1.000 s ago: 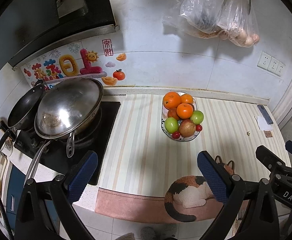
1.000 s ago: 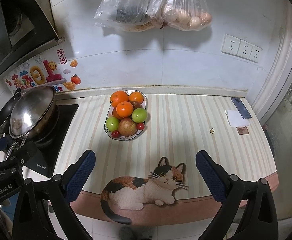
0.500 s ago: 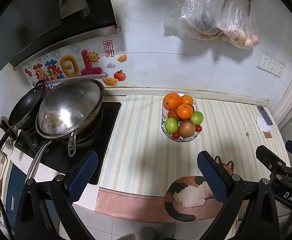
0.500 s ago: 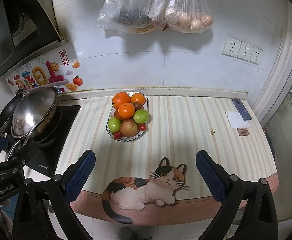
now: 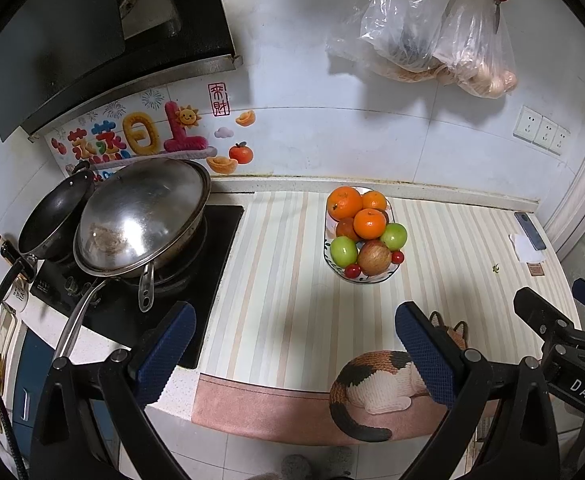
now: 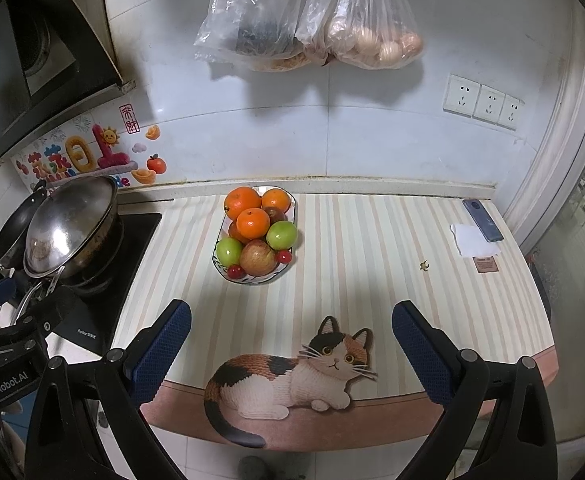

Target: Organize fruits

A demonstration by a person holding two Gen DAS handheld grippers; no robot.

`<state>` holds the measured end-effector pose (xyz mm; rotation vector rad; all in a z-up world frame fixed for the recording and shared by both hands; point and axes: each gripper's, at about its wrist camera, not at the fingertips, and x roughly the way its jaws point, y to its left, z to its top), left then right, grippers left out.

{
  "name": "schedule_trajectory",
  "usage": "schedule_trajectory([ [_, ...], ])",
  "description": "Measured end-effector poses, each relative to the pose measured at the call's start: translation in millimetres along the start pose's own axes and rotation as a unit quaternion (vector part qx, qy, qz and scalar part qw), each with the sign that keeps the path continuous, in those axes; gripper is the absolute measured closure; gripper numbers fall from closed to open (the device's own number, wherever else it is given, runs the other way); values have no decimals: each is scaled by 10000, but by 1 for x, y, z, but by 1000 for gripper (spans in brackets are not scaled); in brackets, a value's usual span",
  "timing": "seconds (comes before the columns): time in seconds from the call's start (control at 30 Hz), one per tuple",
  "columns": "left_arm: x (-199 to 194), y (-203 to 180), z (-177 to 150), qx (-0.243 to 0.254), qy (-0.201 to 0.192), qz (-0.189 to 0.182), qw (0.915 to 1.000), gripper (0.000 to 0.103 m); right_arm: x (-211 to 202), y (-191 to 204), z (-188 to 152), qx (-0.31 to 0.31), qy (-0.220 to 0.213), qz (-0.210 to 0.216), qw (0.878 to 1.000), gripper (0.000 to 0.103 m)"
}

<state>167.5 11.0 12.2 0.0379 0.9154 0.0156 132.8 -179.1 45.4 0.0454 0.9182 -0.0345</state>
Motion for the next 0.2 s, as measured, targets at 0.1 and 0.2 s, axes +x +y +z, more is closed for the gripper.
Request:
schedule_trajectory([
  [0.1, -2, 0, -1, -28, 10, -12, 10000, 1, 0, 0, 0, 1, -3, -3, 10000, 0],
  [0.2, -6, 1, -1, -41, -39, 3, 10000, 1, 0, 0, 0, 6, -1, 4, 10000, 0],
])
